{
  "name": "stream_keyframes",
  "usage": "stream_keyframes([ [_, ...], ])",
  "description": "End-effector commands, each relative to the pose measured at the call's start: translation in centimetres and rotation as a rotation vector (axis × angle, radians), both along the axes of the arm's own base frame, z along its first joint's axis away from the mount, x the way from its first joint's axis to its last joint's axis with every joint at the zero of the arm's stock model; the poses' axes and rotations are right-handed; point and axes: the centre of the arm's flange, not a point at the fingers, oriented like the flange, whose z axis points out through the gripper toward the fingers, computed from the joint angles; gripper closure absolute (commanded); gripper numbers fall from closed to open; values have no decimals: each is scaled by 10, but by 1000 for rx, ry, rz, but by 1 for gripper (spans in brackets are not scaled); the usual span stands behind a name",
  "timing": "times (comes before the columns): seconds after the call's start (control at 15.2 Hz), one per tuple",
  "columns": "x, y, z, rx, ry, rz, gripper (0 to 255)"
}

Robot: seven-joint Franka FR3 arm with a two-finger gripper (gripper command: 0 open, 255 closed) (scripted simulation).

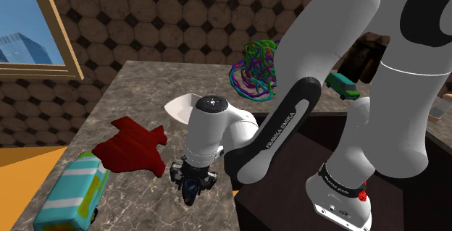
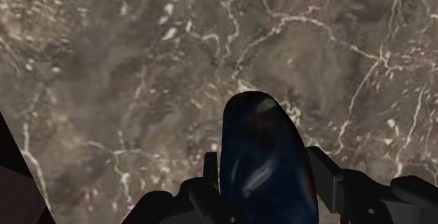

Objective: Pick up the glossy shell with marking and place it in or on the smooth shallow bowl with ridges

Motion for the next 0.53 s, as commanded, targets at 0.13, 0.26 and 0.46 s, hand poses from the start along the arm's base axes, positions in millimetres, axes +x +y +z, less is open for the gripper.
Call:
stream_keyframes([
  [0.13, 0, 0, 11, 0, 0, 0, 255],
  [0.26, 0, 0, 21, 0, 0, 0, 255],
  [0.46, 0, 0, 37, 0, 0, 0, 255],
])
